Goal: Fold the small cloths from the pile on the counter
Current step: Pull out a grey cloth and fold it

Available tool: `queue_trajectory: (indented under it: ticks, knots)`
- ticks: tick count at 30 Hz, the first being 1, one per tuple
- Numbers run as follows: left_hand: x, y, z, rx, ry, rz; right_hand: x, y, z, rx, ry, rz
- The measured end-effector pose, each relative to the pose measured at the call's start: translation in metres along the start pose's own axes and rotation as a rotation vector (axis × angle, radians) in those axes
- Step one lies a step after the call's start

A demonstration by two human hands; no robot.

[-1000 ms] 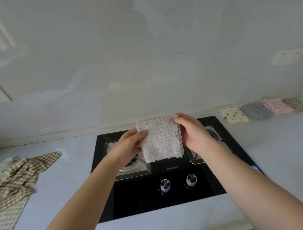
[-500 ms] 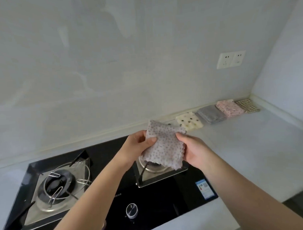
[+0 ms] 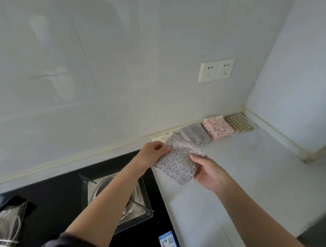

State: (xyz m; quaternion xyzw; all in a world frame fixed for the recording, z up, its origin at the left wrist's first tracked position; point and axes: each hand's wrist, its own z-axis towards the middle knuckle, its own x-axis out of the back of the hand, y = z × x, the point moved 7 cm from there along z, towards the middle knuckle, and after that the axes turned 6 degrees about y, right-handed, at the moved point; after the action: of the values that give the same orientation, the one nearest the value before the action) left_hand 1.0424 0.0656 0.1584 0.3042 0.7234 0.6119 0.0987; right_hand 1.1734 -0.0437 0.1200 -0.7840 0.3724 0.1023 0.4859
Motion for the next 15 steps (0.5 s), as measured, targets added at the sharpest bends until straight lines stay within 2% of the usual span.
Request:
queue_trajectory:
  ticks: [2,6,7,9,11,13,15]
  knots:
    - [-0.010,0.005,0.023,-0.034,0.009,0.044,0.015,-0.011,0.008,-0.034,-0.071,-0.129]
    - [-0.050,0.020,0.060,-0.099,-0.156,0.265,0.045,-0.044,0.032,-0.154,-0.299,-0.374]
    - [-0.060,0.023,0.070,-0.098,-0.178,0.314,0.052,-0.055,0.042,-0.173,-0.306,-0.436]
    - [-0.078,0.022,0.092,-0.053,-0.167,0.324,0.072,-0.076,0.068,-0.178,-0.200,-0.563]
    - [-0.088,0.007,0.112,0.090,-0.043,0.192,0.091,-0.094,0.096,-0.123,-0.082,-0.621]
    - [-0.100,-0.020,0.124,0.297,0.097,-0.057,0.107,-0.106,0.119,-0.091,-0.054,-0.597]
    - [-0.124,-0.045,0.128,0.440,0.105,-0.277,0.120,-0.114,0.138,-0.102,-0.034,-0.567]
